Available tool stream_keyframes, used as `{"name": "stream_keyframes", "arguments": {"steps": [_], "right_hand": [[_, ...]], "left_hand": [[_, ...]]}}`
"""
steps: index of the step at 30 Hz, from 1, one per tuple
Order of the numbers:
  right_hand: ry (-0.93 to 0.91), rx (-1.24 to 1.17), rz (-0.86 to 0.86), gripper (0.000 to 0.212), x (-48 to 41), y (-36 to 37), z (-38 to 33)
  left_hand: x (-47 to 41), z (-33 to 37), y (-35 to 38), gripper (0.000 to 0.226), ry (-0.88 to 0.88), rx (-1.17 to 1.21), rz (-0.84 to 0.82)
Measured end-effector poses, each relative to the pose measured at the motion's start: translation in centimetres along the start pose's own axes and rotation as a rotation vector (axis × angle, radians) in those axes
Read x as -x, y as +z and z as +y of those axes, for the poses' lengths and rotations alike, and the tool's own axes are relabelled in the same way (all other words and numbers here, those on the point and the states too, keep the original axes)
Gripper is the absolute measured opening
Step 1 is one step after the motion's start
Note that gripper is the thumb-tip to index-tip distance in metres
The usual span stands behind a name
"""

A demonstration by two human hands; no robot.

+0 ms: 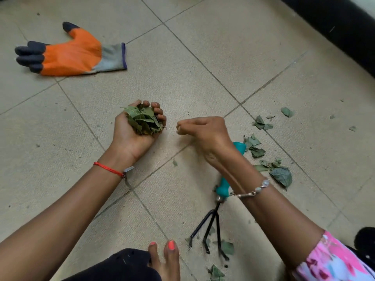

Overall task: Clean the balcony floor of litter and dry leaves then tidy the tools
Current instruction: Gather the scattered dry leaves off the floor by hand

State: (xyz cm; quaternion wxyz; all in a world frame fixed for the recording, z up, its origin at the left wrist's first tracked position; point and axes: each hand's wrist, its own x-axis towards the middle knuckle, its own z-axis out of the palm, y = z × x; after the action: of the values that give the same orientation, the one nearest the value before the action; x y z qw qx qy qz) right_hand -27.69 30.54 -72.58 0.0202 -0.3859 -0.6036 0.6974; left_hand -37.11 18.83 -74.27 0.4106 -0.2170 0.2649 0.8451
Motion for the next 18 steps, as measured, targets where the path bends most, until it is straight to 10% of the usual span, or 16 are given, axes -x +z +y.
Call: {"name": "stream_keyframes", "arguments": {"steps": [6,18], "right_hand": [[0.098,-0.423,-0.077,0.016,-1.7,-1.1,-5.1],[0.002,-0.384,0.419,0.02,9.7,-16.8,-17.7]], "left_hand": [[-1.5,-1.7,3.4,0.036,0.029,0.024,0.035],[4.4,-14.4,26.4,0.038,-0.28,-0.232,-0.003]]}}
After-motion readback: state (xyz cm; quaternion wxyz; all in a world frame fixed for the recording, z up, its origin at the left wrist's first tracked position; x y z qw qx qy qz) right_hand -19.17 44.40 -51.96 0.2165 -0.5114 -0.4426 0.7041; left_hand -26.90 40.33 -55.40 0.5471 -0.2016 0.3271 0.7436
